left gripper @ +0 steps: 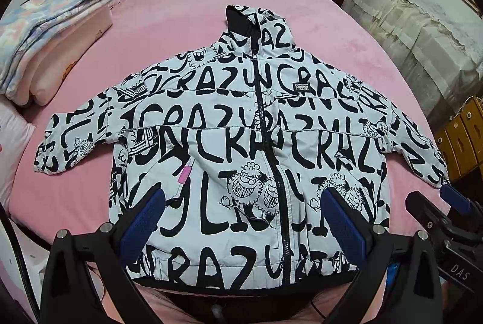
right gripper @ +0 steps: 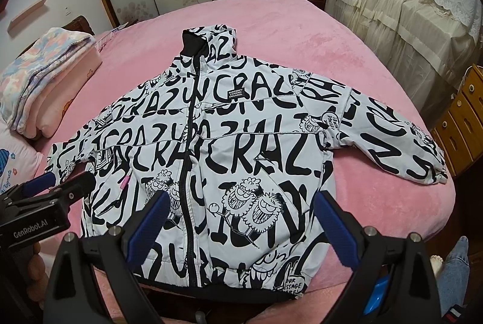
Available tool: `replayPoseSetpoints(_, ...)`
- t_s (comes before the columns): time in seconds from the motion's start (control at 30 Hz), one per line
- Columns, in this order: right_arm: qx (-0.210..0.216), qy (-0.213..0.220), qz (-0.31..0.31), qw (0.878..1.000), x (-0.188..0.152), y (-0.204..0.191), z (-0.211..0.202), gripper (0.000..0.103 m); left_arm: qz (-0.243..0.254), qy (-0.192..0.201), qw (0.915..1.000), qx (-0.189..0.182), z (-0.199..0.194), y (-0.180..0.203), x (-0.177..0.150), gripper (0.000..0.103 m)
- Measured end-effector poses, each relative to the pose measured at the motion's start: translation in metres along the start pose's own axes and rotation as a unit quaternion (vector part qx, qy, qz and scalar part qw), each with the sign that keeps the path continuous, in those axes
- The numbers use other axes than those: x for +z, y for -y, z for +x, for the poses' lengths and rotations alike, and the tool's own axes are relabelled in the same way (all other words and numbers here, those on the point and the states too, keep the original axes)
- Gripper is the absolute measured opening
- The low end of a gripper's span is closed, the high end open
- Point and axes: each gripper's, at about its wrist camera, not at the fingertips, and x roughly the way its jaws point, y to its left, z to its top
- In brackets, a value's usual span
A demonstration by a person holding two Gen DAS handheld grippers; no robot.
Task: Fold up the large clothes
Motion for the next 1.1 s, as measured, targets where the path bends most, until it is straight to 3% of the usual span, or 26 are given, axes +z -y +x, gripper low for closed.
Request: replayPoseSetpoints(1.1, -0.001, -0.003, 0.003, 1.000, 0.005, 0.003, 0.011, 0.097, -0.002, 0.000, 1.0000, 0.004, 0.005, -0.002, 0.010, 0.102)
